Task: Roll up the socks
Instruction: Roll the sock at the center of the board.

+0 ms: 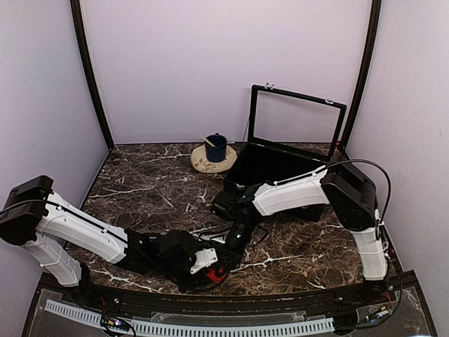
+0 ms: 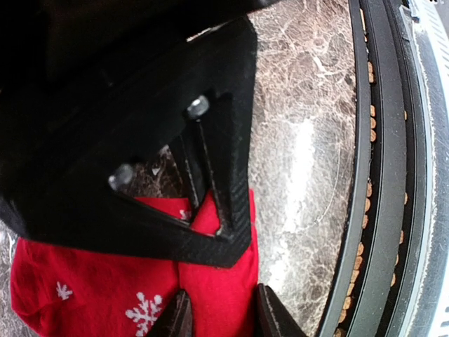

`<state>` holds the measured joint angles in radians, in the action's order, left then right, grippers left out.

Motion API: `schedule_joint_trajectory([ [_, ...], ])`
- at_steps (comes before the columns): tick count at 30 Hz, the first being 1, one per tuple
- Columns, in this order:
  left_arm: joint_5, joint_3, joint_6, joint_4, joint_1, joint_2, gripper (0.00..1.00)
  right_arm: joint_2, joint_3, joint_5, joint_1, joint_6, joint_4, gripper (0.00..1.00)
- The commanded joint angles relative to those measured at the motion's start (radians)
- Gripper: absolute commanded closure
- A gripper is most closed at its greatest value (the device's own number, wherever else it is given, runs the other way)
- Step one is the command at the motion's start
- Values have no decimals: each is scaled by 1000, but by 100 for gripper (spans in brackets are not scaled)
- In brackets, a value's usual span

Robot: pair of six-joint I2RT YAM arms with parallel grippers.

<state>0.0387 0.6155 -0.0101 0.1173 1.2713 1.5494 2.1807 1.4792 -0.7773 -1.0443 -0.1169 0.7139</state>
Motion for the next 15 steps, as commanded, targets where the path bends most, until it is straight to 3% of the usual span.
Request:
schedule_joint_trajectory([
  [1, 68, -7, 25, -97, 4, 28, 68, -31, -19, 84, 22, 21, -22, 100],
  [6, 61, 1, 35, -96, 3, 45, 72, -34, -26, 74, 23, 30, -31, 100],
  [11, 59, -3, 46, -75, -2, 45, 96, -34, -38, 71, 23, 35, -38, 99],
  [15, 77, -13, 40, -48, -15, 42, 100, -37, -43, 74, 23, 40, -44, 96],
])
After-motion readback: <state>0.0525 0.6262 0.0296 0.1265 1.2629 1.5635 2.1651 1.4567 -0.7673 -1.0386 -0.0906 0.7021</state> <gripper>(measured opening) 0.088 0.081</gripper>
